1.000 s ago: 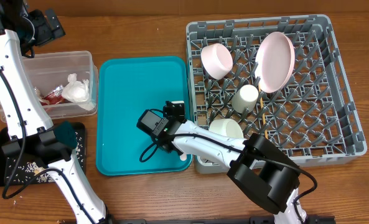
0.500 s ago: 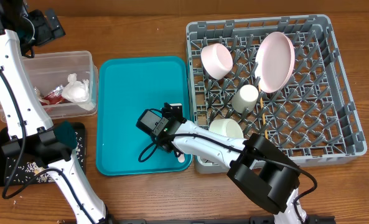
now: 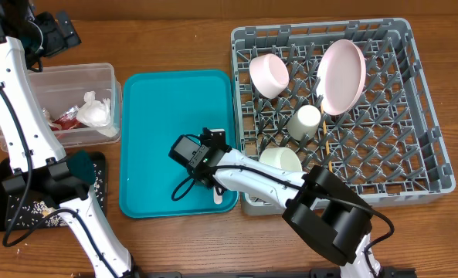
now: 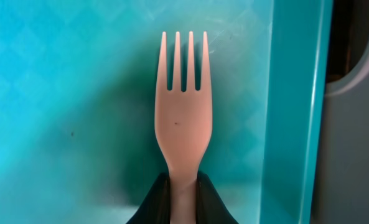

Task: Sort waste into correct bins and load items into the dishwasher
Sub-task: 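Move the right gripper back to the tray and grasp the white fork, then carry the white fork to the rack and insert it upright with the right gripper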

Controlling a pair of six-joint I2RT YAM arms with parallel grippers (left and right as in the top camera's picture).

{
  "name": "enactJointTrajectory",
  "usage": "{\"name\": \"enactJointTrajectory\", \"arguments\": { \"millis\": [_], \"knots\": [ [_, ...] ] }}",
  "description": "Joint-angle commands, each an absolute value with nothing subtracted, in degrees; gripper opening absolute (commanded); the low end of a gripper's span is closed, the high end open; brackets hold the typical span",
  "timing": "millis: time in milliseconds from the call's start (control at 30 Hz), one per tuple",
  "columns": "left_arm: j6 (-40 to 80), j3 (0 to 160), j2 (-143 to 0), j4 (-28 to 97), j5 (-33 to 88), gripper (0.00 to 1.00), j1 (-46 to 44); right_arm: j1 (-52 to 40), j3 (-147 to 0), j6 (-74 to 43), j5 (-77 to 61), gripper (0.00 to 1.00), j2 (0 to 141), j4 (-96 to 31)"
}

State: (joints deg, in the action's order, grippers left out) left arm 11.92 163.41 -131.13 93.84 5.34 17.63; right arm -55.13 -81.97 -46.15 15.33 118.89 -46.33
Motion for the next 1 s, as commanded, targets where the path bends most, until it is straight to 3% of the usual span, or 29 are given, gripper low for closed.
{"name": "enactJointTrajectory", "arguments": {
  "millis": [0,533,967],
  "knots": [
    [12.4,163.3,-130.0,93.8,5.8,1.00,17.6,-55.0,-84.6,-44.5,13.4,0.04,119.3,-47.1],
    [12.4,163.3,-130.0,93.8,5.8,1.00,17.6,-52.2,-89.6,-32.5,10.4,0.04,105.6,-51.7],
    [12.4,163.3,-130.0,93.8,5.8,1.00,17.6,-31.5,-89.6,-18.0,14.8,0.04,93.0,-74.4]
  ]
}}
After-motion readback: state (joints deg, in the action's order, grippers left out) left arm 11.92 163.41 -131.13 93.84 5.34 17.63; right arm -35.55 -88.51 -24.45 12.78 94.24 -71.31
